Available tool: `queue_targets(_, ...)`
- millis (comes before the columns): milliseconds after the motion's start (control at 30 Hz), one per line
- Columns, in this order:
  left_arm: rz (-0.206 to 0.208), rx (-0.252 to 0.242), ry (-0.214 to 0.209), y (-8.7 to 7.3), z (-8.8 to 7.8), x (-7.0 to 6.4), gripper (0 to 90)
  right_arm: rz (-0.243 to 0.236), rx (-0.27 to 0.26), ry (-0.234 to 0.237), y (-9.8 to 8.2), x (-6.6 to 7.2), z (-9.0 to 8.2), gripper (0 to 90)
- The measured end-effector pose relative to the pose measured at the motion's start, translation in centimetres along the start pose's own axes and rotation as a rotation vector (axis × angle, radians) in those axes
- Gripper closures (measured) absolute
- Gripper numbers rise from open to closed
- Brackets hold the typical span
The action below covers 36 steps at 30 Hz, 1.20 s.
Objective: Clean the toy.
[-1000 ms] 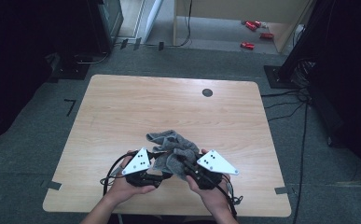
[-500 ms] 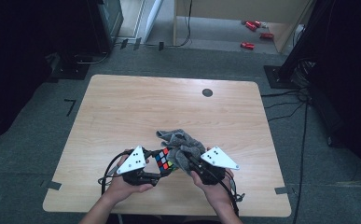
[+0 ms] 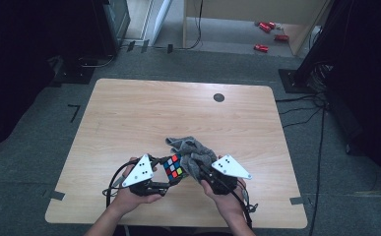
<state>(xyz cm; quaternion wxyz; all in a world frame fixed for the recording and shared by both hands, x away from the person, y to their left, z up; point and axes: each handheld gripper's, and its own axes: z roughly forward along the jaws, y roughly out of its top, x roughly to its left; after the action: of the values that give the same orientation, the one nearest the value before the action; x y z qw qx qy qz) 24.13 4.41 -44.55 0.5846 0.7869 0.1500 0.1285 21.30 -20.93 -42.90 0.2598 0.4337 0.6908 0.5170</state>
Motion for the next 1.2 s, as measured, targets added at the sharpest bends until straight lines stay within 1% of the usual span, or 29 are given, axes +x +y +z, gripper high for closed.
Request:
queue_targets(100, -0.034, -0.027, -0.002, 0.0, -0.4, 0.6, 34.5, 0.02, -0.004, -0.006, 0.0, -0.7, 0.0, 72.9)
queue_targets(167, -0.064, -0.054, -0.005, 0.0, -0.8, 0.9, 34.5, 0.027, -0.008, 0.002, -0.1, -0.7, 0.0, 72.9)
queue_targets(233, -0.081, -0.077, 0.003, 0.0, -0.9, 1.0, 34.5, 0.031, -0.002, 0.018, -0.3, -0.4, 0.2, 72.9)
queue_targets(333, -0.091, -0.091, 0.008, 0.0, -1.0, 0.9, 34.5, 0.03, 0.004, 0.057, -0.8, 0.4, 0.6, 73.0)
queue_targets(400, -0.109, -0.106, 0.001, 0.0, -1.1, 1.0, 34.5, 0.034, 0.001, 0.08, -1.0, 0.8, 0.8, 73.1)
queue_targets(467, -0.13, -0.122, -0.003, 0.0, -1.2, 1.3, 34.5, 0.061, 0.006, 0.112, -1.2, 0.8, 0.9, 73.2)
queue_targets(500, -0.142, -0.128, -0.003, 0.0, -1.3, 1.4, 34.5, 0.074, 0.013, 0.13, -1.4, 0.8, 1.1, 73.2)
queue_targets(567, -0.154, -0.136, -0.001, -0.1, -1.4, 1.6, 34.5, 0.085, 0.037, 0.157, -1.8, 1.0, 1.5, 73.3)
queue_targets(633, -0.162, -0.142, 0.001, -0.1, -1.4, 1.6, 34.5, 0.076, 0.062, 0.18, -2.2, 1.4, 1.9, 73.3)
queue_targets(667, -0.16, -0.143, 0.005, -0.1, -1.5, 1.6, 34.5, 0.071, 0.074, 0.186, -2.4, 1.5, 2.1, 73.3)
queue_targets(733, -0.162, -0.144, 0.009, -0.1, -1.6, 1.7, 34.5, 0.06, 0.087, 0.188, -2.5, 1.7, 2.3, 73.2)
queue_targets(800, -0.157, -0.138, 0.015, -0.1, -1.7, 1.8, 34.5, 0.063, 0.077, 0.177, -2.3, 1.4, 2.0, 73.1)
queue_targets(833, -0.153, -0.132, 0.014, -0.2, -1.6, 1.8, 34.5, 0.065, 0.059, 0.168, -2.1, 1.2, 1.8, 73.1)
queue_targets(900, -0.153, -0.12, 0.009, -0.3, -1.5, 1.8, 34.5, 0.084, 0.022, 0.145, -1.5, 0.6, 1.2, 73.1)
queue_targets(967, -0.159, -0.115, -0.007, -0.4, -1.1, 1.5, 34.5, 0.101, -0.019, 0.124, -1.0, 0.1, 0.6, 73.1)
queue_targets(1000, -0.157, -0.111, -0.012, -0.4, -0.9, 1.4, 34.5, 0.108, -0.029, 0.12, -0.9, -0.1, 0.4, 73.1)
queue_targets(1100, -0.163, -0.115, -0.024, -0.3, -0.7, 1.1, 34.5, 0.108, -0.015, 0.121, -1.3, 0.2, 0.7, 73.3)
queue_targets(1200, -0.178, -0.128, -0.023, -0.4, -1.0, 1.5, 34.5, 0.124, 0.006, 0.155, -1.8, 0.5, 1.2, 73.3)
